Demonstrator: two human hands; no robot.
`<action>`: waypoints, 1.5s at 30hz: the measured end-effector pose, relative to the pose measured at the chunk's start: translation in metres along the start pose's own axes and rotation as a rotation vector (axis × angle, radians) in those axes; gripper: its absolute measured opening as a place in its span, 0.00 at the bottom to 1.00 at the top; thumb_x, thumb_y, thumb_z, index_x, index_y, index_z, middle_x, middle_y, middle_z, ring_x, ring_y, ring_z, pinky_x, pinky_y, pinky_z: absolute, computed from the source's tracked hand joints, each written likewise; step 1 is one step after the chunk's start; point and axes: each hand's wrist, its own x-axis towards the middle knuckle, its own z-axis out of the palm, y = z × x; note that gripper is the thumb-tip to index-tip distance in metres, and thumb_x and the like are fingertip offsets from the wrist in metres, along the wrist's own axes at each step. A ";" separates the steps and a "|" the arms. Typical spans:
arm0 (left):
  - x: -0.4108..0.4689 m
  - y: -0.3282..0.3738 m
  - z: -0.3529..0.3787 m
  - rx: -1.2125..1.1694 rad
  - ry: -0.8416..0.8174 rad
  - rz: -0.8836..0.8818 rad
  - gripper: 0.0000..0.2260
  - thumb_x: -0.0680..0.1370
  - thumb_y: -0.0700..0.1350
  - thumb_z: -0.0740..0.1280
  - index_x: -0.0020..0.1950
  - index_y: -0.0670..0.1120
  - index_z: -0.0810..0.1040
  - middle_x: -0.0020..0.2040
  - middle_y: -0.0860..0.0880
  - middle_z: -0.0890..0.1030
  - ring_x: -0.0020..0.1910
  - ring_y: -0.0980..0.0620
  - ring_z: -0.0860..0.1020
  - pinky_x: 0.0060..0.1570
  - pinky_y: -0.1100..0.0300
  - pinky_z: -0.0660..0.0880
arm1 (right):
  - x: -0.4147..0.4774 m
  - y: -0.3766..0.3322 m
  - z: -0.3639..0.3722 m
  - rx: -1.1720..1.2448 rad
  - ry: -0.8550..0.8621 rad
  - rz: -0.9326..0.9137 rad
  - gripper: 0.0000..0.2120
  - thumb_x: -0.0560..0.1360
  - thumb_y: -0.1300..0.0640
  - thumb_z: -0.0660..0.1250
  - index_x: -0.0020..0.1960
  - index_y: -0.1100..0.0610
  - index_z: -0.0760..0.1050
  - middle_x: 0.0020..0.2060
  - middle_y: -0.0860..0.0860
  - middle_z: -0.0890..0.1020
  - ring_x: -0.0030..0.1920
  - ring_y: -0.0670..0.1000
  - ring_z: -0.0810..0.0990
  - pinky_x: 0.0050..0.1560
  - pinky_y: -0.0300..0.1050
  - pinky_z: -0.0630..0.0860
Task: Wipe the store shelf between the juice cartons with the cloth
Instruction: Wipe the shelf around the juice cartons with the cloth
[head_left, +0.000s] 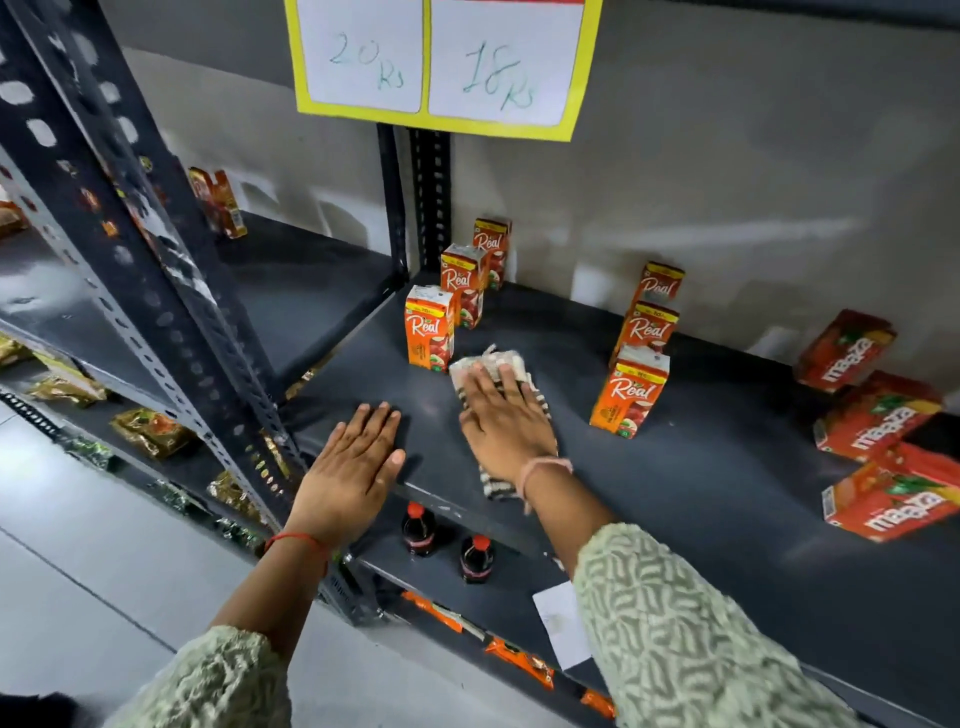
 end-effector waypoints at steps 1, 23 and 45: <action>0.000 0.000 0.002 0.003 0.011 0.004 0.42 0.66 0.70 0.31 0.73 0.48 0.50 0.74 0.55 0.48 0.71 0.59 0.40 0.69 0.64 0.35 | 0.016 0.005 -0.002 0.022 0.026 0.030 0.26 0.80 0.52 0.47 0.76 0.52 0.44 0.78 0.49 0.47 0.77 0.54 0.41 0.77 0.50 0.39; -0.002 -0.003 0.009 -0.027 0.077 0.032 0.41 0.67 0.69 0.29 0.72 0.47 0.48 0.73 0.53 0.49 0.72 0.56 0.43 0.65 0.72 0.31 | 0.018 0.004 0.006 0.002 0.071 0.032 0.25 0.80 0.55 0.48 0.76 0.53 0.47 0.77 0.54 0.46 0.77 0.56 0.42 0.76 0.48 0.40; -0.005 0.142 0.062 0.115 -0.002 0.358 0.29 0.79 0.57 0.39 0.66 0.40 0.66 0.66 0.42 0.73 0.69 0.49 0.58 0.68 0.61 0.43 | -0.078 0.179 -0.037 0.013 0.055 0.424 0.26 0.80 0.47 0.48 0.76 0.47 0.44 0.78 0.49 0.44 0.77 0.52 0.41 0.75 0.56 0.43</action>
